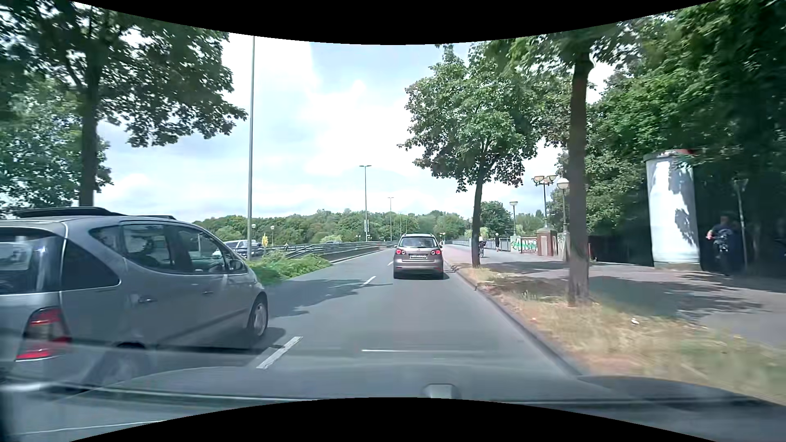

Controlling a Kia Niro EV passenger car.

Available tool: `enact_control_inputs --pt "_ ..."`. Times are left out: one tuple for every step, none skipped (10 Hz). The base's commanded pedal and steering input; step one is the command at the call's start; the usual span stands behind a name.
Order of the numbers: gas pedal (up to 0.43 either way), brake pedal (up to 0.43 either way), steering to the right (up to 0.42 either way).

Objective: Follow the waypoints while adhering to traffic rules and regulations

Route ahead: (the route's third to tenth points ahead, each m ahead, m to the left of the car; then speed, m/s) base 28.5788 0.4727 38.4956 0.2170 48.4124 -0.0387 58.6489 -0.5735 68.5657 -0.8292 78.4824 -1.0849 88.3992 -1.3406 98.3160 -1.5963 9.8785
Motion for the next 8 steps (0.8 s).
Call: enact_control_inputs --pt "0.240 0.018 0.003" --pt "0.248 0.018 0.001" --pt "0.248 0.018 0.002" --pt "0.248 0.018 0.005" --pt "0.248 0.018 0.004" --pt "0.248 0.018 0.006" --pt "0.248 0.018 0.011" --pt "0.248 0.018 0.012"
